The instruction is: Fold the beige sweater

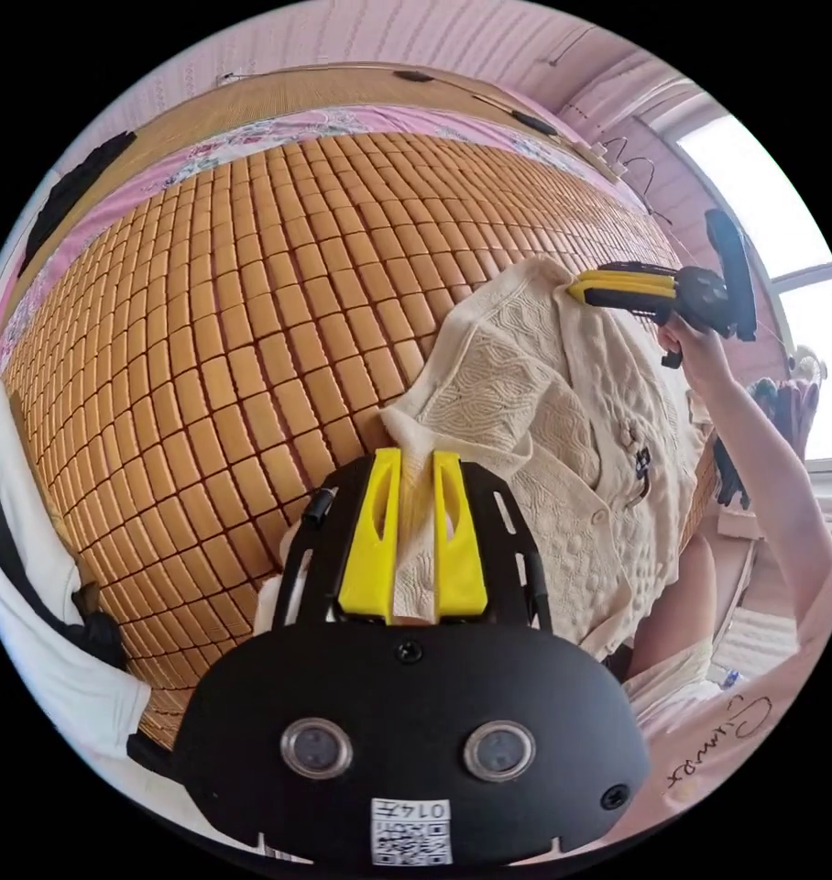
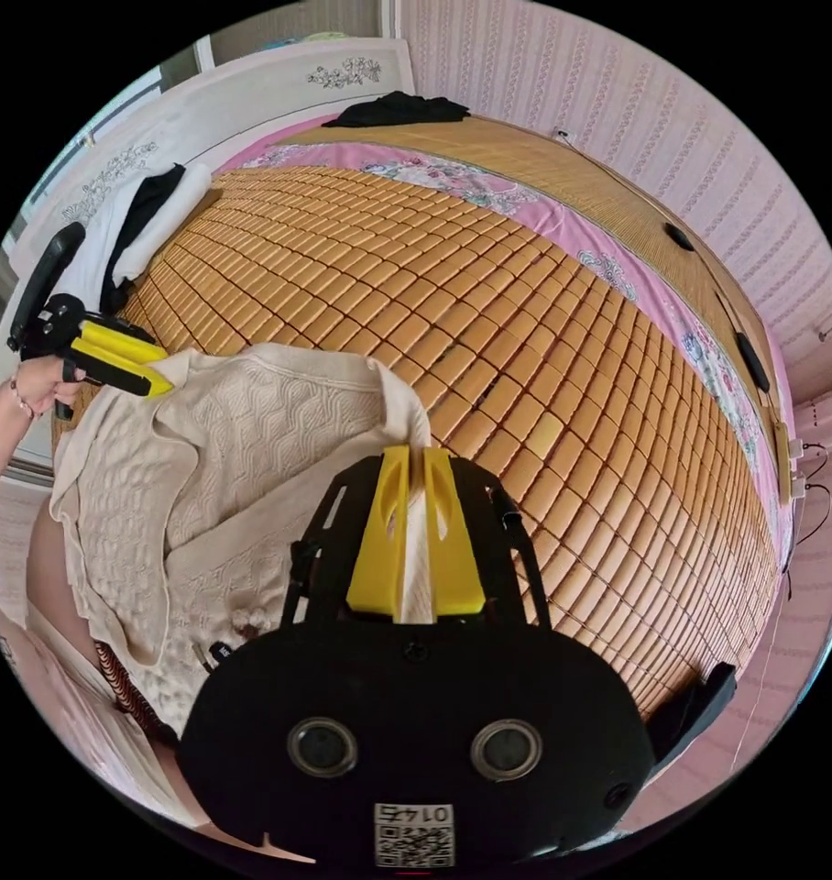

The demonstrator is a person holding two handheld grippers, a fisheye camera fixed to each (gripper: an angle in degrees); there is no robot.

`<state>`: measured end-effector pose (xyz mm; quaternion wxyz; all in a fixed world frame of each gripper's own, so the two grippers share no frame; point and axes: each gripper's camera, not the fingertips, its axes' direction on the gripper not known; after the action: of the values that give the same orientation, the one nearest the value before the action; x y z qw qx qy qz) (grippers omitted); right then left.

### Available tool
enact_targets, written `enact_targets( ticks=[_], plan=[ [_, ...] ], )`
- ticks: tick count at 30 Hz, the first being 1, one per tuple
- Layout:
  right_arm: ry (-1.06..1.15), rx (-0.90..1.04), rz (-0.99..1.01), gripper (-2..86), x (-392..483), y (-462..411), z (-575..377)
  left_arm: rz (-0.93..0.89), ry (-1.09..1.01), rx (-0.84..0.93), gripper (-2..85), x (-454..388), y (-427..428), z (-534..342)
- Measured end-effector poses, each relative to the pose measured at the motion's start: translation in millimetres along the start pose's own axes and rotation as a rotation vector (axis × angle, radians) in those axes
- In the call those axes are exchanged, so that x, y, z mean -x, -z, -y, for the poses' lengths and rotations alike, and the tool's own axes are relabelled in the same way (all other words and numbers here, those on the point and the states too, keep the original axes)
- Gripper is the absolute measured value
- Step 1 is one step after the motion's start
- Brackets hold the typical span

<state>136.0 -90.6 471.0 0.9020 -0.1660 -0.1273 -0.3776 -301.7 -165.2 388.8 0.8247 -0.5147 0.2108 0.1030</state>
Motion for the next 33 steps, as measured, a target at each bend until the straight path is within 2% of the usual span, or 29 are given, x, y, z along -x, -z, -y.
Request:
enact_targets(
  ticks=[4,8,11,14,18,21,22,23,25,27,29,31,33],
  plan=[
    [-0.004,-0.079,-0.042,1.8,-11,13,-7,0.225,-0.084,-0.186,2.2,-16,21,11],
    [-0.32,-0.113,0.087,6.2,-69,16,-16,0.367,0.013,-0.234,5.2,-18,11,39],
    [-0.429,-0.126,0.147,11.2,-86,18,-30,0.287,0.097,-0.211,7.7,-14,11,38],
    [-0.338,-0.214,0.115,11.6,-57,46,-60,0.248,0.013,-0.355,7.4,-32,45,0],
    [-0.102,-0.2,0.193,8.9,30,59,-107,0.202,-0.169,-0.293,7.0,-71,54,-76],
    [0.099,-0.181,0.324,9.0,122,44,-138,0.101,-0.134,-0.225,7.1,-93,38,-157],
    [0.154,-0.171,0.363,11.4,155,36,-144,0.077,-0.084,-0.197,7.1,-99,30,-188],
    [0.165,-0.153,0.389,14.9,182,29,-145,0.054,-0.052,-0.164,7.3,-108,22,-214],
    [0.159,-0.13,0.423,16.2,213,20,-140,0.04,0.002,-0.135,7.7,-121,10,-244],
    [0.139,-0.064,0.39,15.7,237,7,-134,0.028,0.042,-0.13,7.9,-134,0,-262],
    [0.14,0.053,0.246,11.8,263,-14,-130,0.02,0.055,-0.102,7.9,-150,-16,-270],
    [0.142,0.01,0.119,7.0,274,-14,-135,0.126,0.062,-0.042,7.3,-158,-31,-272],
    [0.145,0.047,0.111,3.4,277,-12,-136,0.148,0.063,-0.08,6.0,-162,-30,-277]
  ],
)
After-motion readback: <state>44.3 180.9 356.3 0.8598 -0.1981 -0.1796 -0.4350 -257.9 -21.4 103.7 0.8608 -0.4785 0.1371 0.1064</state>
